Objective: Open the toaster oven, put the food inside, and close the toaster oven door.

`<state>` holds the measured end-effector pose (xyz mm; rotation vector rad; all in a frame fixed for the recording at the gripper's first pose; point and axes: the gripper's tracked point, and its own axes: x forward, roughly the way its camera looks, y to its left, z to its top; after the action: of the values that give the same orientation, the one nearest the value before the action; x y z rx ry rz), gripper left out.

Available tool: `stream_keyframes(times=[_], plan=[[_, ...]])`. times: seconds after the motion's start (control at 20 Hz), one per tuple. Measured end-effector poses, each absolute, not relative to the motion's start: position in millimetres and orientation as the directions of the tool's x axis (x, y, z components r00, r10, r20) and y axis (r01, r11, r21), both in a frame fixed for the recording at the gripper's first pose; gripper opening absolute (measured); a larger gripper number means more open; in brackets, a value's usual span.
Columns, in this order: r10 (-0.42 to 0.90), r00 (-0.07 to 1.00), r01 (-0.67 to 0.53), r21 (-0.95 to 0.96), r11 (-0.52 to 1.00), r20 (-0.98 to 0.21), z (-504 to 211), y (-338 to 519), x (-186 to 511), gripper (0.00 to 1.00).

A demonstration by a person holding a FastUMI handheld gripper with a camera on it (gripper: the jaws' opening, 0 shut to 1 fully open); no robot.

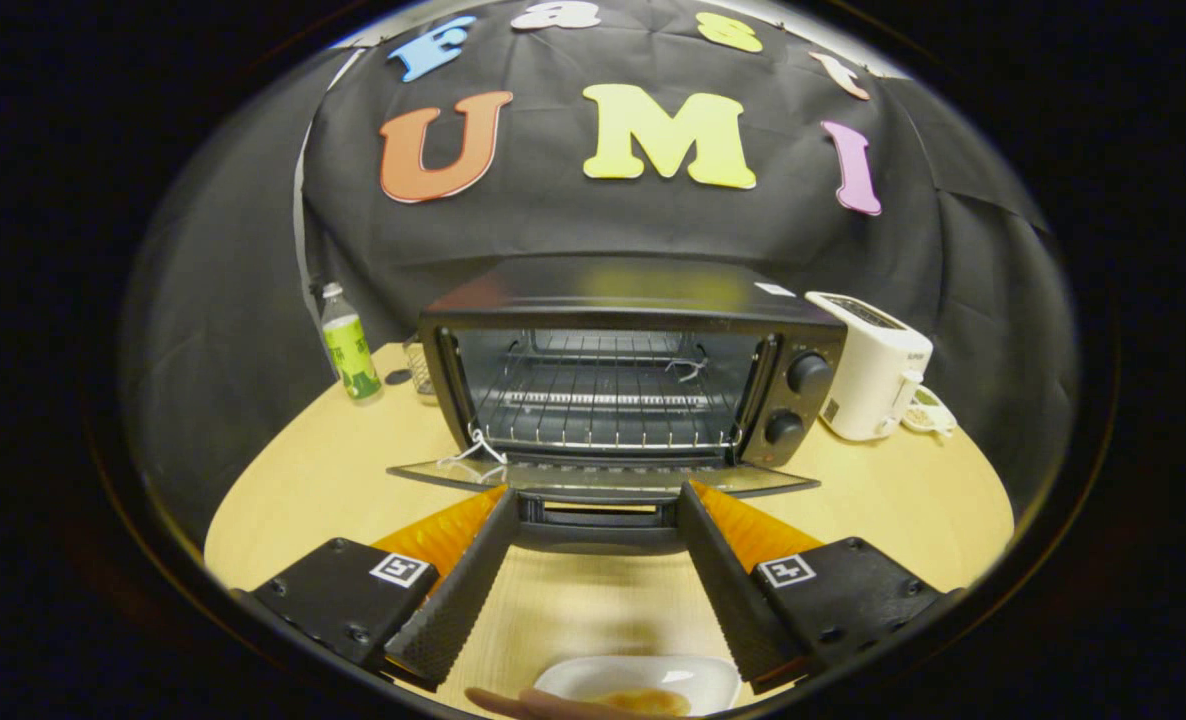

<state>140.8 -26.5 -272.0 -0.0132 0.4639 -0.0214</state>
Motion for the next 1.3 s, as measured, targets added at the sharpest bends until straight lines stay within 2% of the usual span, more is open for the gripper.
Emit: stream_keyframes(times=[0.55, 0.75, 1.0, 1.3], plan=[[0.039, 0.811, 0.009, 0.079, 0.997, -0.584, -332, -26, 118, 1.00], [0.047, 0.823, 0.005, 0.089, 0.996, -0.566, -321, -34, 106, 1.00], [0.087, 0.842, -0.028, 0.118, 0.993, -0.532, -304, -39, 58, 1.00], [0.092, 0.841, -0.033, 0.119, 0.992, -0.533, -318, -47, 1, 1.00]])
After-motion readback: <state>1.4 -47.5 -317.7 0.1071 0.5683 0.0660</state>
